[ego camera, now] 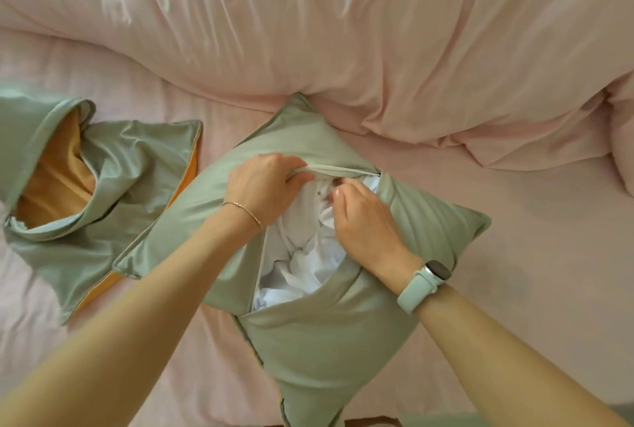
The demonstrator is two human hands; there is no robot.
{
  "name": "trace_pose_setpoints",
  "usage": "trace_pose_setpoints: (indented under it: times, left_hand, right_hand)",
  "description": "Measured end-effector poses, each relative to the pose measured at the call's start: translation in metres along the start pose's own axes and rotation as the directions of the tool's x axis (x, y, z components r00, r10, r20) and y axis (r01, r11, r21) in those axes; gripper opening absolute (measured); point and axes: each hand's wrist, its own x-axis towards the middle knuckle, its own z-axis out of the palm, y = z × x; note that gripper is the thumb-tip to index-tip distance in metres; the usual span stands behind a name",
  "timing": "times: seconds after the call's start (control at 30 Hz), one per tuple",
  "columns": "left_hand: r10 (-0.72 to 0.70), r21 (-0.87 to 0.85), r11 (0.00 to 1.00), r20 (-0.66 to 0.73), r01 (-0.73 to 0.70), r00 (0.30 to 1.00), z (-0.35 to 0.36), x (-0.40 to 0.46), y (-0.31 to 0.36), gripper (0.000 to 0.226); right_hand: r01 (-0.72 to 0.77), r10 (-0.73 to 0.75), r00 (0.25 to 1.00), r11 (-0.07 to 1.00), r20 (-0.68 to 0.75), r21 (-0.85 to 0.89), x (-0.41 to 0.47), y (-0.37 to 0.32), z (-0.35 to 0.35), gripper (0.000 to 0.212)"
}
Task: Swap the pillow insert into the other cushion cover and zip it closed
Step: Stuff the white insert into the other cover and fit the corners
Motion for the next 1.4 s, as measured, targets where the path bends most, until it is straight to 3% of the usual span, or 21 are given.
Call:
trace_pose_setpoints:
  times: [0.07, 0.13, 0.3, 0.4, 0.53, 0.7, 0.8, 0.87, 0.93, 1.0, 1.07, 1.13, 1.2, 1.23, 1.4]
  left_hand:
    - [0.124, 0.077, 0.991, -0.189, -0.111, 0.974, -0.001, 0.003, 0.004, 0.029]
    - [0.125, 0.033, 0.992, -0.259, -0.121, 0.958, -0.002, 0.008, 0.006, 0.027]
    - [-0.131, -0.156, 0.981, -0.094, 0.115, 0.987, 0.007, 0.021, 0.0, 0.025]
    - [-0.171, -0.253, 0.956, -0.067, 0.149, 0.983, 0.009, 0.026, -0.005, 0.023]
    - [-0.131, -0.192, 0.975, -0.082, 0.113, 0.988, 0.014, 0.029, -0.004, 0.025]
    - [0.004, -0.171, 0.985, 0.149, 0.022, 0.989, 0.017, 0.024, -0.003, 0.028]
    - [0.109, -0.222, 0.973, 0.205, -0.062, 0.973, 0.009, 0.014, -0.005, 0.033]
    - [0.212, -0.17, 0.966, 0.081, -0.196, 0.974, 0.003, 0.0, -0.007, 0.03]
    - [0.395, 0.075, 0.918, -0.111, -0.388, 0.912, 0.001, -0.016, -0.011, 0.027]
    - [0.471, 0.171, 0.88, -0.202, -0.443, 0.859, -0.001, -0.031, -0.011, 0.017]
    - [0.372, 0.094, 0.928, -0.23, -0.36, 0.899, -0.005, -0.045, -0.008, 0.014]
    - [0.166, -0.146, 0.968, -0.247, -0.206, 0.955, -0.011, -0.053, -0.004, 0.018]
    - [-0.047, -0.413, 0.911, -0.16, -0.023, 0.986, -0.016, -0.057, -0.004, 0.012]
    - [-0.08, -0.485, 0.874, -0.069, 0.037, 0.994, -0.017, -0.057, -0.006, 0.011]
    - [0.116, -0.595, 0.801, 0.26, 0.064, 0.959, -0.024, -0.061, -0.031, 0.023]
  right_hand:
    - [-0.092, 0.093, 0.995, 0.995, 0.027, -0.032, 0.011, -0.001, 0.0, 0.038]
    - [-0.194, 0.201, 0.976, 0.978, 0.084, -0.079, 0.025, -0.005, 0.001, 0.033]
    - [-0.39, 0.4, 0.906, 0.916, 0.137, -0.096, 0.056, -0.013, 0.013, 0.053]
    - [-0.447, 0.453, 0.881, 0.891, 0.139, -0.076, 0.06, -0.012, 0.015, 0.042]
    - [-0.352, 0.364, 0.921, 0.93, 0.141, -0.104, 0.05, -0.007, 0.016, 0.015]
    - [-0.189, 0.198, 0.977, 0.974, 0.072, -0.124, 0.025, 0.009, 0.015, 0.017]
    - [-0.105, 0.095, 0.99, 0.99, -0.103, -0.097, 0.008, 0.011, 0.019, 0.021]
    - [-0.053, 0.027, 0.97, 0.993, -0.241, -0.103, 0.0, 0.009, 0.022, 0.018]
    - [-0.022, -0.007, 0.957, 0.995, -0.29, -0.098, -0.01, 0.004, 0.021, 0.016]
    - [0.03, -0.05, 0.951, 0.997, -0.304, -0.07, -0.019, -0.004, 0.017, 0.015]
    - [0.072, -0.084, 0.955, 0.996, -0.284, -0.053, -0.026, -0.015, 0.01, 0.015]
    - [0.022, -0.025, 0.974, 1.0, -0.225, -0.016, -0.03, -0.028, -0.001, 0.017]
    - [-0.059, 0.058, 0.992, 0.998, -0.114, -0.006, -0.035, -0.039, -0.013, 0.029]
    - [-0.083, 0.082, 0.995, 0.997, -0.06, -0.009, -0.038, -0.044, -0.018, 0.03]
    - [-0.1, 0.1, 0.995, 0.994, -0.002, -0.052, -0.053, -0.059, -0.011, 0.032]
